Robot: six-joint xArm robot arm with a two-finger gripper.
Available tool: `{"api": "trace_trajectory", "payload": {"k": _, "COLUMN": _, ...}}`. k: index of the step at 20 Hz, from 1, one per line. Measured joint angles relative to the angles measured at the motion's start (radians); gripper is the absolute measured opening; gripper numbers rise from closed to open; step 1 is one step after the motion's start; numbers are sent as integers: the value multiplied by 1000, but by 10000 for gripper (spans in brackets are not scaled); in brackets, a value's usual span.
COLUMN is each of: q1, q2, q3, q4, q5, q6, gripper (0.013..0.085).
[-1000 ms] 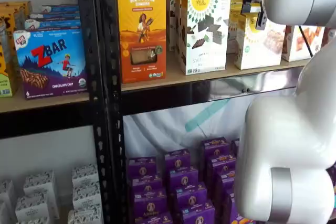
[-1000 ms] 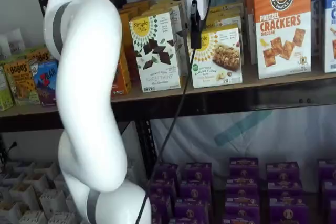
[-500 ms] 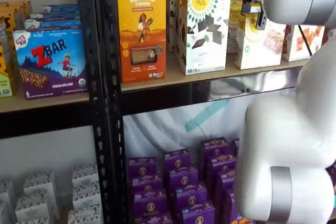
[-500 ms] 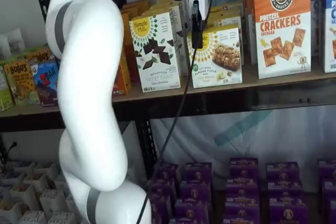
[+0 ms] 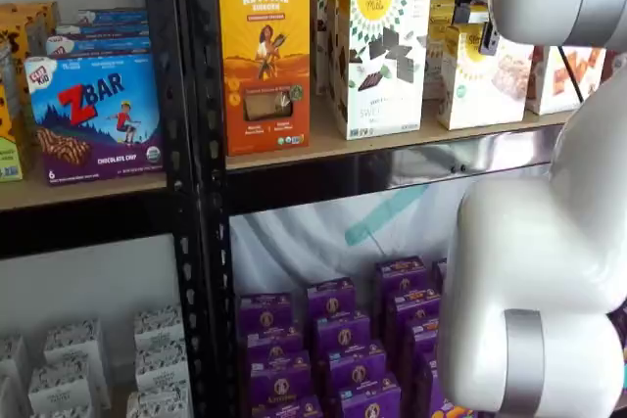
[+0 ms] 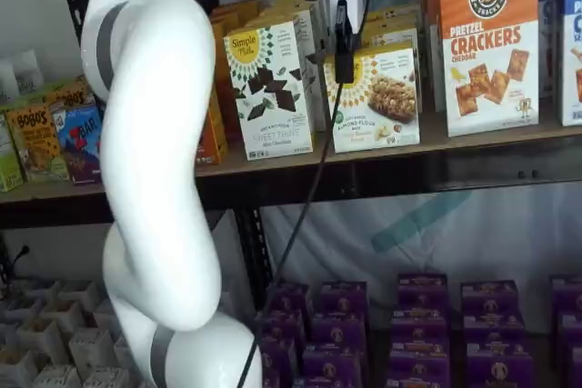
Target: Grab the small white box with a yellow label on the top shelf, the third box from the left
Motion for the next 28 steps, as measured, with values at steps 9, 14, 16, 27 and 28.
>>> {"api": "trace_trajectory", "payload": {"k": 9, "q1": 0, "q2": 0, "q3": 3, "q4": -9, "q5": -3, "q6": -3, "gripper": 850}}
{"api": "trace_trajectory", "payload": {"k": 14, "q1": 7, "q2": -8, "q3": 16, "q4": -13, "q5": -17, "q6": 2, "gripper": 850}}
{"api": "trace_trajectory", "payload": {"k": 16, "q1": 10, "q2": -12, "q3": 23, "q4": -16, "q5": -24, "q6": 4, "gripper": 850}}
{"api": "trace_trajectory", "payload": {"k": 27, "q1": 22, "q2": -12, "q3": 31, "q4": -14, "q5": -33, "q6": 15, "gripper": 850}}
{"api": "trace_trajectory", "payload": {"k": 28, "q1": 22, "q2": -11, "q3": 30, "q4": -14, "q5": -32, "q6": 15, "gripper": 850}}
